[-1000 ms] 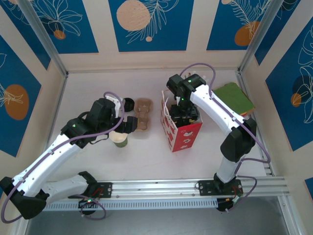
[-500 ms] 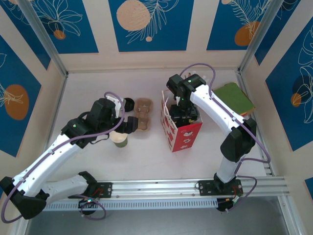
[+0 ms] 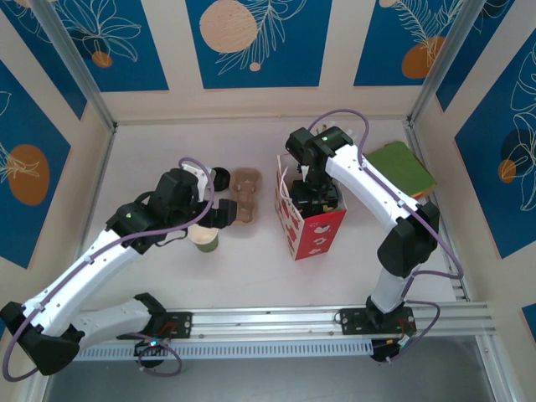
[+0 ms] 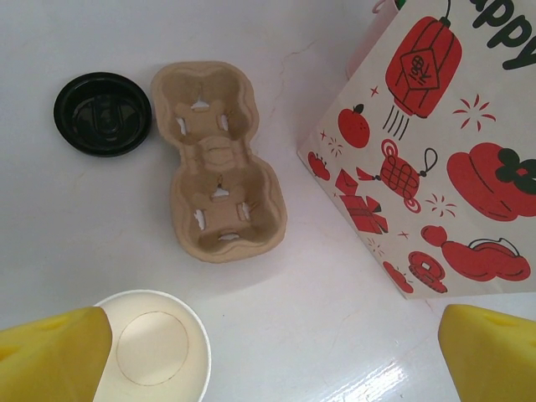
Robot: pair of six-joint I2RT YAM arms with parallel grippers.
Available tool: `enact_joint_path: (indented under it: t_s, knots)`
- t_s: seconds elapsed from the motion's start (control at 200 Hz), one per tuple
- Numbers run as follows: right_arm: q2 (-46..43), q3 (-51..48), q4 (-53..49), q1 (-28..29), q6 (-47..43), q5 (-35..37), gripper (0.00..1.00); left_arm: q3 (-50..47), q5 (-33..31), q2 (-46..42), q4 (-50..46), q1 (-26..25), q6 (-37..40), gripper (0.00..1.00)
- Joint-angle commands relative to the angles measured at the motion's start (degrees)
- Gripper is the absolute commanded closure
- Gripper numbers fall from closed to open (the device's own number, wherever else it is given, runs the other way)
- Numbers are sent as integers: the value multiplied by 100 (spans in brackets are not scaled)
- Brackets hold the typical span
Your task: Pack the takeout coffee
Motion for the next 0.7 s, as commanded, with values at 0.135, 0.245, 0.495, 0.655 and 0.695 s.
enact_joint_path:
  t_s: [0.135,0.245,0.495,0.655,0.695]
  knots:
    - [-197,96,-177,59,-14,-182,35,-98,-89,-151,100,69,-30,0]
    - [-212,89,-177,72,-21,-193,35,-112,-83,-174,100,70,-53,0]
    - [-223,57,-176,103,-31,-223,35,-124,-172,-206,56,76,-146,0]
    - [-240,26,-143,129,-26,-244,35,-134,-332,-225,-26,78,-235,0]
    - [-241,24,-140,131,-31,-252,35,-129,-373,-213,-62,79,-246,0]
